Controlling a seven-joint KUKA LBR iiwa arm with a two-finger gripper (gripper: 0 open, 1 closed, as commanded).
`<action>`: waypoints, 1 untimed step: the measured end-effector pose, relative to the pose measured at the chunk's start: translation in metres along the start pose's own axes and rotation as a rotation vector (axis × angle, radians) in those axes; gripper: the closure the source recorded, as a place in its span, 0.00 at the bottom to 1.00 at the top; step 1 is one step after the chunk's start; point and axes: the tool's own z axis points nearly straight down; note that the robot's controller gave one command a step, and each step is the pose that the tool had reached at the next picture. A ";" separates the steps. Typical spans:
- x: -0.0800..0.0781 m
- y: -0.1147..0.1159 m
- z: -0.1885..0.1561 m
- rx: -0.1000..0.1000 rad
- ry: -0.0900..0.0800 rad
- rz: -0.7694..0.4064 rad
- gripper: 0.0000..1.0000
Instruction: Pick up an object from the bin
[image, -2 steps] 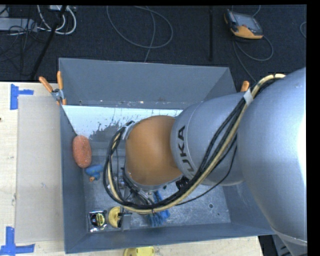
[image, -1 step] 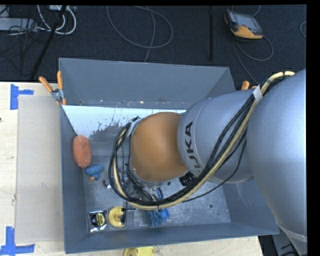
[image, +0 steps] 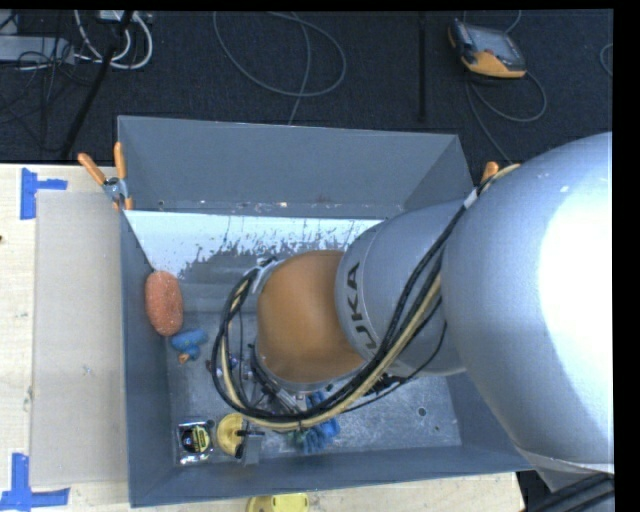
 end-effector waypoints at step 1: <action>-0.004 -0.001 0.025 0.001 0.002 -0.124 1.00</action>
Offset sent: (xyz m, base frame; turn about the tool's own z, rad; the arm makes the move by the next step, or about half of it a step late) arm 0.0000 0.0000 0.0000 0.0000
